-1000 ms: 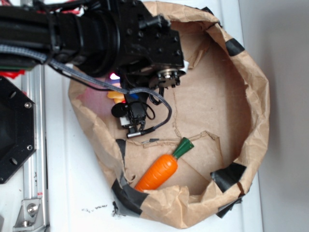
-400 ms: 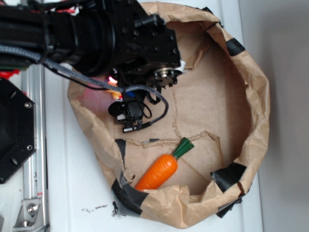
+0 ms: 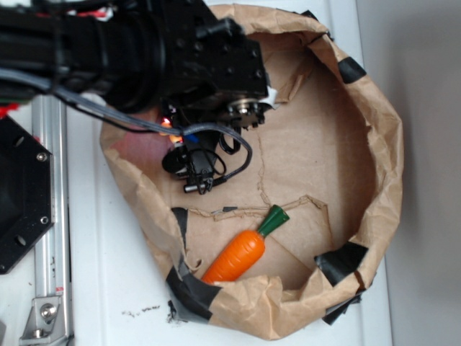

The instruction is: Grab the yellow duck.

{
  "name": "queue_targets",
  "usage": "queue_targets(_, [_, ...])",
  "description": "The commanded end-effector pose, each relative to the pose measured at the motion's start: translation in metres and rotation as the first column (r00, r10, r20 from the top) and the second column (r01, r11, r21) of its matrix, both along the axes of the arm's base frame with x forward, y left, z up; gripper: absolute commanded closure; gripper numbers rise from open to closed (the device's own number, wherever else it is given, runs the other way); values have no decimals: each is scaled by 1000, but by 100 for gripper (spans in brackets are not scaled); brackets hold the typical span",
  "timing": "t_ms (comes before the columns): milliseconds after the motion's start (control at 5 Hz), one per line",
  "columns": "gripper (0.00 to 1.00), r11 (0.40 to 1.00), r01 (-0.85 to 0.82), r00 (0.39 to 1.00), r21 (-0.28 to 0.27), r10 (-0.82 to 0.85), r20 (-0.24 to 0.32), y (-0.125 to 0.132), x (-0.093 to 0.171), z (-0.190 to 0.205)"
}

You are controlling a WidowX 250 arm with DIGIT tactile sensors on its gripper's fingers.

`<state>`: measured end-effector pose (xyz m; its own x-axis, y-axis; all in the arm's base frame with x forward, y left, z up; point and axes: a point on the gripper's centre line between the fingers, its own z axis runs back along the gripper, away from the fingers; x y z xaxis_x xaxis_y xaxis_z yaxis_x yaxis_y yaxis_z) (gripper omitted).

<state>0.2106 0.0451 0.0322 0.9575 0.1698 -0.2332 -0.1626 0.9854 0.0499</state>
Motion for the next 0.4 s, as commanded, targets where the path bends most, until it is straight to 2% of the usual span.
queue_targets(0, [100, 1000, 0, 980, -23, 5, 199, -14, 18, 94])
queue_targets(200, [100, 1000, -12, 967, -7, 13, 254, -24, 28, 120])
